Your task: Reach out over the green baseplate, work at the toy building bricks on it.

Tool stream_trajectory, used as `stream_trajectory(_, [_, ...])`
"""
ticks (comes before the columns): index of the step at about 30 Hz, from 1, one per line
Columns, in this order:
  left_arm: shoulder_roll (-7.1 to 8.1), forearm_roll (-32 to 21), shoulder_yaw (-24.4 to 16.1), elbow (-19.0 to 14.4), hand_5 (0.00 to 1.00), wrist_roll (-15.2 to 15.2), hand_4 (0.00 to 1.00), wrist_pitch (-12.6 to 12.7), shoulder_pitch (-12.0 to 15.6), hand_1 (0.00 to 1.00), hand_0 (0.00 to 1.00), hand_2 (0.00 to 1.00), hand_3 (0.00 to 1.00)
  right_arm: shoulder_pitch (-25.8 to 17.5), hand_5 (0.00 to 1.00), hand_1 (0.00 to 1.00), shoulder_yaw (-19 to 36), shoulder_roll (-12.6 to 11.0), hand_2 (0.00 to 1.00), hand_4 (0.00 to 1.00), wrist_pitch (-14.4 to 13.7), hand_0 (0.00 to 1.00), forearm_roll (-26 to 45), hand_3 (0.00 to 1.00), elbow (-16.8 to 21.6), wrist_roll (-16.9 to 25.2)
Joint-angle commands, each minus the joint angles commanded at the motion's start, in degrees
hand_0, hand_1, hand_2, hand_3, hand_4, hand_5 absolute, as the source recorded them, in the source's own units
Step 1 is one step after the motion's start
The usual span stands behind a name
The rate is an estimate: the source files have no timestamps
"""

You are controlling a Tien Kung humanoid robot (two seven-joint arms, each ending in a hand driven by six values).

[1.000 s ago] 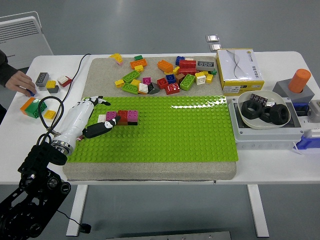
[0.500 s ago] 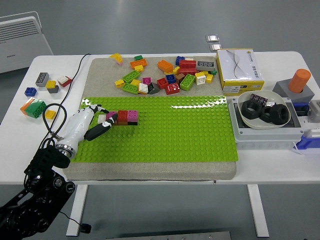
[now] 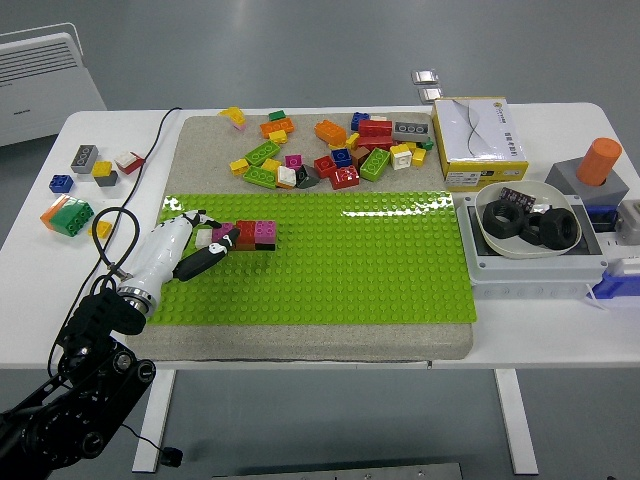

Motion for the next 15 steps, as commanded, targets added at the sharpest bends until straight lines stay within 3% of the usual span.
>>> stream_trajectory(15, [-0.20, -0.66, 0.59, 1.17, 0.998, 0.05, 0.795, -0.16, -0.62, 0.932, 0.951, 0.932, 0.710, 0.08, 0.998, 0.499, -0.38, 0.03, 0.737, 0.898, -0.12, 0.520, 0.47, 0.818, 0.00, -0.04])
